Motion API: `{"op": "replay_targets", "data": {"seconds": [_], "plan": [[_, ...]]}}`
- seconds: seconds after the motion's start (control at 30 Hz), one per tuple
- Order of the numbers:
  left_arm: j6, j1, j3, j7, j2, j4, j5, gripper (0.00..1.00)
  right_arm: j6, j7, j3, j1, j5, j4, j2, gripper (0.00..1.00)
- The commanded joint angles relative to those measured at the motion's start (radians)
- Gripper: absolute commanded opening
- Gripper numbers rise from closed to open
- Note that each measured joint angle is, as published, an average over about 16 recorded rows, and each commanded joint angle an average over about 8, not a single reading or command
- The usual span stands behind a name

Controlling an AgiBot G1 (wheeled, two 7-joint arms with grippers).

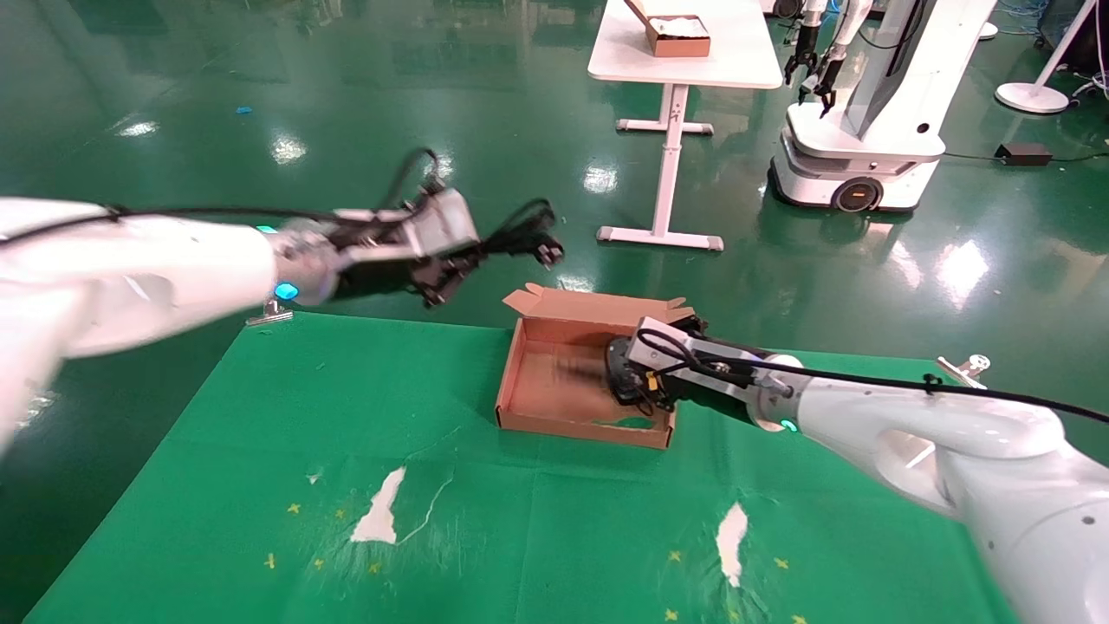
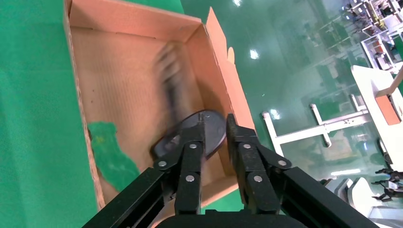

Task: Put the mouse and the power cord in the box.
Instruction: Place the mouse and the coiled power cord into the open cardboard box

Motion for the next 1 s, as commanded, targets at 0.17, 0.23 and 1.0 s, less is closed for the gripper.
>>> {"op": "replay_targets", "data": {"seconds": [0.17,0.23,1.0], "plan": [[-0.020,0.085,0.042,0.009,0.028,-0.118,-0.002,0.00,0.026,-0.009,0.001,0.004,0.007,-0.023,0.034,1.00],[-0.019,0.117,0.076,0.000,0.031,-0.180,-0.010,0.00,0.027,-0.018,0.004,0.013,0.010,-0.027,0.059,1.00],[-0.080,0.171,0.631,-0.402,0.028,-0.519,-0.023,0.00,-0.646,0.018,-0.133,0.230,-0.178,0.008,0.466,1.00]]}}
